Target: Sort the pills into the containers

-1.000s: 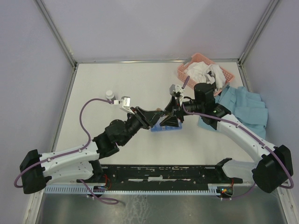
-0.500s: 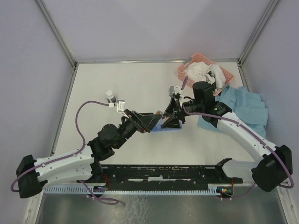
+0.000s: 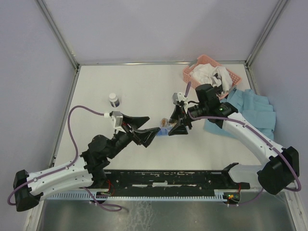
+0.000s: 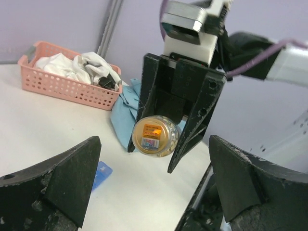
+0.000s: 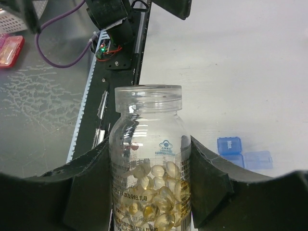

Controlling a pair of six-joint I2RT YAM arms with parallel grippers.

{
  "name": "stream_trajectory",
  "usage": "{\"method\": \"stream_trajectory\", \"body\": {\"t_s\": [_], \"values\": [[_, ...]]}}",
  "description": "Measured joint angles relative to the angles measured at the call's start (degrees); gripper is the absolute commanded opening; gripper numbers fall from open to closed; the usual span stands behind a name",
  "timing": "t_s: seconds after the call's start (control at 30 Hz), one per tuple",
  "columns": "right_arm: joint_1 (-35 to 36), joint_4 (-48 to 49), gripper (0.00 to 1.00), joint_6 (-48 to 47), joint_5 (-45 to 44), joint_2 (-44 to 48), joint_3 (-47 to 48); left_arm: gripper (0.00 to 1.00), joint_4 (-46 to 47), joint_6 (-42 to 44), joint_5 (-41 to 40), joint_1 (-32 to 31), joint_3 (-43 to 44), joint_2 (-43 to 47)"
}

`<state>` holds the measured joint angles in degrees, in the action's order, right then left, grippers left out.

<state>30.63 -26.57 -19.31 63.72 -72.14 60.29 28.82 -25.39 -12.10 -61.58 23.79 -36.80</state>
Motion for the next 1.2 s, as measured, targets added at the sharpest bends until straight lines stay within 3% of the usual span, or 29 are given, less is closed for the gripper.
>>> {"method": "stream_trajectory", "body": {"t_s": [0.13,0.3,0.47,0.73,0.93,1.2], "values": [[0.00,-5.35,0.01,-5.97,-1.16,-0.94,1.68,1.00,2.03,8.92,4.96,0.00,-0.96,-0.13],[0.00,-12.02,0.01,-13.66,-2.97,-1.29,3.50,0.99,9.75,21.24,10.78,0.09,-8.07,0.00],[0.00,-17.44,0.01,-20.63,-2.93,-2.67,4.66,0.99,9.99,28.85,18.80,2.60,-7.93,-2.80],[0.00,-21.05,0.01,-27.61,-2.93,-3.67,4.63,0.94,12.20,28.46,39.26,16.72,-3.54,-10.23],[0.00,-20.63,0.01,-28.04,-2.95,-3.67,4.59,0.91,12.68,26.16,48.19,17.18,-1.75,-15.91],[0.00,-20.63,0.01,-28.11,-2.95,-3.67,4.59,0.86,14.32,24.98,49.42,17.16,-0.09,-18.34]]}}
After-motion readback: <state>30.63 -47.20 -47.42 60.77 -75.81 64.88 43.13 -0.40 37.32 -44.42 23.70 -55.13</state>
